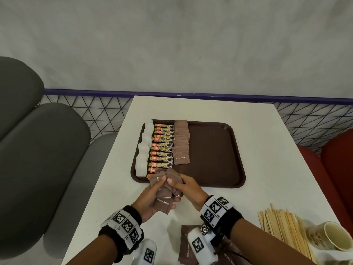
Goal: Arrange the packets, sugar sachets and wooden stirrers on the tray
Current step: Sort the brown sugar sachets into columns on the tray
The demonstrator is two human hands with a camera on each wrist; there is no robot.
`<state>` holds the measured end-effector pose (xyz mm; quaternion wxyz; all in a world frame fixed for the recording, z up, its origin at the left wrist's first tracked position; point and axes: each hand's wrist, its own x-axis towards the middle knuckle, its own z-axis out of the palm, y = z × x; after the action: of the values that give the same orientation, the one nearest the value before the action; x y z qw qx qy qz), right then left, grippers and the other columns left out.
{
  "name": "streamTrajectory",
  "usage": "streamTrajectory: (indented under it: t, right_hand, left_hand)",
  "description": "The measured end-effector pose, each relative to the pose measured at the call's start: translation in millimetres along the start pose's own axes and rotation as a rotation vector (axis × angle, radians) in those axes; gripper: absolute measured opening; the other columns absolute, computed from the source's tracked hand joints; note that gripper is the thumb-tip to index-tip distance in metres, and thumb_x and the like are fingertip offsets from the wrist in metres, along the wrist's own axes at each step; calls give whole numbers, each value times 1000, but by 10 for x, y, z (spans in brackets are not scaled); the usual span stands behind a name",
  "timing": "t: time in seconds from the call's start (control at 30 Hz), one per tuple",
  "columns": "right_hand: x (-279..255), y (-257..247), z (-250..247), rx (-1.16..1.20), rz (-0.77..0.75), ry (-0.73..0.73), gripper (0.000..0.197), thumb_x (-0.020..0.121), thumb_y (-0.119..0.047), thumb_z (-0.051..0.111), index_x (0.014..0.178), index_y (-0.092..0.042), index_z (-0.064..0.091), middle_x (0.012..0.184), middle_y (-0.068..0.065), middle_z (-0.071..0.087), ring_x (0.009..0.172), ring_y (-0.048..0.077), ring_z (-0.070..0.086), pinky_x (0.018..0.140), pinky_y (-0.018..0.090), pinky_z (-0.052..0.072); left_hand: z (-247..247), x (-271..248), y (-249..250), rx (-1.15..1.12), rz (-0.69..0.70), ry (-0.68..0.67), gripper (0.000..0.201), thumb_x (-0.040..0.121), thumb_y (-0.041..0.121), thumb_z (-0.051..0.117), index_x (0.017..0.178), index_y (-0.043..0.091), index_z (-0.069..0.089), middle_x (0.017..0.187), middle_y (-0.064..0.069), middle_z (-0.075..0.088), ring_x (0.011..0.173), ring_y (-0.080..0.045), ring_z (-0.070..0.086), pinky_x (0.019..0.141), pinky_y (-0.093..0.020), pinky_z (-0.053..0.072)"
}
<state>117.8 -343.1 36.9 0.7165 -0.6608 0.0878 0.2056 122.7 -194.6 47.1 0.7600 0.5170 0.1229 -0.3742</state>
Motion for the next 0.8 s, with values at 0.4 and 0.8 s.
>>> streamTrajectory:
  t: [0.4,0.8]
  right_hand:
    - [-13,123,25,-69,72,60,27,81,-24,70,74,-14,46,59,2,51,42,8,45,39,19,37]
    - [192,-58,-384,28,-12,239,13,86,2,58,80,-9,55,69,7,60,57,14,53,50,20,46]
  left_hand:
    - [-173,-16,-57,43,102,80,34,94,29,49,121,9,56,101,-23,70,78,-30,69,63,-34,58]
    - [-272,-7,-26,-45,71,53,41,89,37,50,108,1,58,85,-19,64,76,-30,63,58,-32,52]
